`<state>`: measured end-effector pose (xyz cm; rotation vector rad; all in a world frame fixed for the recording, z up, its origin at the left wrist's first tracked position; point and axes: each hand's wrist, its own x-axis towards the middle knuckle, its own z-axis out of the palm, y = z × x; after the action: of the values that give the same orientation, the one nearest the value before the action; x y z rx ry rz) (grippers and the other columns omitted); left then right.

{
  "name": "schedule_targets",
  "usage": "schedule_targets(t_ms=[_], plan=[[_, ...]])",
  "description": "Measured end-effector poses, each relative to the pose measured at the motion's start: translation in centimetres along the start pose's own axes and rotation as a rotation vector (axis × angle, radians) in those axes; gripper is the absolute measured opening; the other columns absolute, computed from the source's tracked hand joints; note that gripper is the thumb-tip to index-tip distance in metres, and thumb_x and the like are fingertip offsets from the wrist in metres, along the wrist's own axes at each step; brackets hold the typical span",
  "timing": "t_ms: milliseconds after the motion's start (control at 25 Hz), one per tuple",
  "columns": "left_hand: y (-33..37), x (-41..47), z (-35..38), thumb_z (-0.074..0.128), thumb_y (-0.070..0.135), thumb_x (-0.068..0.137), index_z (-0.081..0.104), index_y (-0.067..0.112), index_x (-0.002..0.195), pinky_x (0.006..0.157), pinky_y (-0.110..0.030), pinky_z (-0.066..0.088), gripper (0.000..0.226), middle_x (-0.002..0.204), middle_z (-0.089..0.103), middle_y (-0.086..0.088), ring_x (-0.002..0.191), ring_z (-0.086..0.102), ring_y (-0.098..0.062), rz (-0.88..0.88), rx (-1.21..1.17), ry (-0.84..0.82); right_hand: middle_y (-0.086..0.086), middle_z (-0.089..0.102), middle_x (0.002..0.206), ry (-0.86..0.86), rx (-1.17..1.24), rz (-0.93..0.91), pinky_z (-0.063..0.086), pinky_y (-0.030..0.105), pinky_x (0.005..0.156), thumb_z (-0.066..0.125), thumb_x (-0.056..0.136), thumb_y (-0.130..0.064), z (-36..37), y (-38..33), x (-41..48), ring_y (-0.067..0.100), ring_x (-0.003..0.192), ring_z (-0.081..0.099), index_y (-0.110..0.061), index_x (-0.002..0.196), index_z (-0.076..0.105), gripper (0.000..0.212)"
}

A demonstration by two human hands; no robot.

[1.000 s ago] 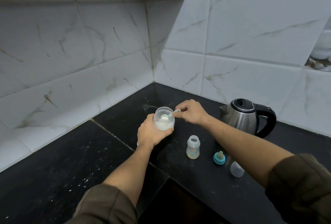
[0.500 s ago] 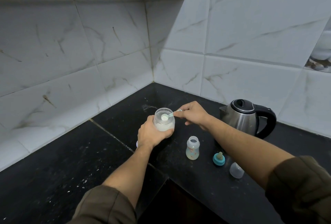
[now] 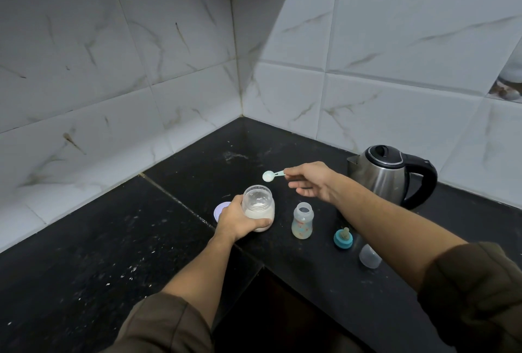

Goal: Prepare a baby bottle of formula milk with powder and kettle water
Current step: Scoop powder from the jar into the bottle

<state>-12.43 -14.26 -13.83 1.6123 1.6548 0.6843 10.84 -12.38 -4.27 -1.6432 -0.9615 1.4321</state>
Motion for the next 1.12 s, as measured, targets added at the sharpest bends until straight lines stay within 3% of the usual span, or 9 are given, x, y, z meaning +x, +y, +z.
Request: schedule_targets(t_ms=[120,320,480,560,640,720,800,960,1120], plan=[[-0.9,-0.2,0.4,0.097,0.053,0.051,0.058,0.029,0.128,0.096,-0.030,0.051,0.090,0.111,0.067,0.017,0.109,0.064,-0.011,-0.016,0.007,0.002,-0.003,0.082,0.089,0.007,0.012,0.003,0.056,0.024,0.059,0.084,0.089,-0.024,-0.4,0.4,-0.1,0.012,0.083,0.073,-0.014,0.094,0.082,0.011],[-2.2,-0.7,0.3,0.092,0.056,0.049,0.056,0.038,0.117,0.093,-0.033,0.052,0.079,0.106,0.067,0.018,0.107,0.063,-0.013,-0.027,0.047,-0.022,-0.002,0.082,0.092,0.043,0.018,-0.004,0.055,0.023,0.057,0.084,0.089,-0.025,-0.9,0.5,-0.1,0.012,0.082,0.073,-0.014,0.092,0.084,0.012],[-3.2,-0.9,0.2,0.094,0.056,0.050,0.058,0.033,0.127,0.098,-0.034,0.051,0.089,0.114,0.069,0.012,0.113,0.063,-0.016,-0.057,0.018,-0.029,-0.002,0.082,0.090,0.053,0.007,0.005,0.055,0.023,0.058,0.084,0.090,-0.025,-1.3,0.9,-0.4,0.012,0.081,0.072,-0.014,0.094,0.084,0.012],[-3.3,-0.9,-0.2,0.096,0.059,0.046,0.054,0.031,0.135,0.102,-0.034,0.051,0.102,0.119,0.068,0.012,0.118,0.063,-0.017,-0.060,-0.004,-0.039,-0.001,0.082,0.091,0.060,0.008,0.004,0.055,0.023,0.059,0.083,0.091,-0.025,-1.5,0.9,-0.6,0.012,0.081,0.072,-0.013,0.095,0.083,0.013],[-3.0,-1.1,-0.8,0.097,0.063,0.043,0.037,0.025,0.155,0.111,-0.037,0.046,0.131,0.138,0.062,0.007,0.131,0.057,-0.021,-0.071,-0.017,-0.061,-0.001,0.081,0.091,0.063,0.017,0.000,0.054,0.023,0.059,0.083,0.091,-0.025,-1.8,0.8,-0.8,0.012,0.079,0.071,-0.013,0.094,0.083,0.013],[-2.0,-1.4,-1.4,0.097,0.065,0.041,0.010,0.024,0.166,0.118,-0.040,0.038,0.158,0.158,0.044,0.001,0.145,0.044,-0.024,-0.060,-0.012,-0.039,-0.002,0.080,0.089,0.064,0.037,-0.010,0.053,0.022,0.059,0.082,0.091,-0.025,-2.1,0.5,-1.0,0.011,0.077,0.071,-0.013,0.093,0.082,0.012],[-0.5,-1.5,-2.1,0.093,0.075,0.036,0.002,0.029,0.166,0.122,-0.043,0.033,0.165,0.169,0.028,0.001,0.153,0.032,-0.022,0.017,0.006,0.059,-0.003,0.080,0.089,0.073,0.062,-0.026,0.052,0.022,0.058,0.082,0.092,-0.025,-2.5,0.3,-1.2,0.009,0.075,0.070,-0.014,0.091,0.081,0.011],[3.6,-1.3,-1.9,0.082,0.088,0.039,0.016,0.034,0.162,0.122,-0.042,0.034,0.150,0.168,0.030,0.008,0.154,0.030,-0.016,0.242,0.013,0.223,-0.003,0.080,0.091,0.142,0.108,-0.071,0.051,0.021,0.054,0.080,0.093,-0.026,-3.2,0.1,-1.7,0.007,0.072,0.069,-0.015,0.091,0.080,0.011],[7.1,-1.3,1.4,0.084,0.087,0.039,0.027,0.028,0.161,0.117,-0.040,0.044,0.147,0.161,0.043,0.010,0.144,0.046,-0.016,0.300,-0.050,0.091,-0.004,0.077,0.086,0.238,0.166,-0.121,0.050,0.016,0.045,0.079,0.094,-0.025,-4.3,0.7,-2.3,0.005,0.065,0.066,-0.014,0.090,0.078,0.011]])
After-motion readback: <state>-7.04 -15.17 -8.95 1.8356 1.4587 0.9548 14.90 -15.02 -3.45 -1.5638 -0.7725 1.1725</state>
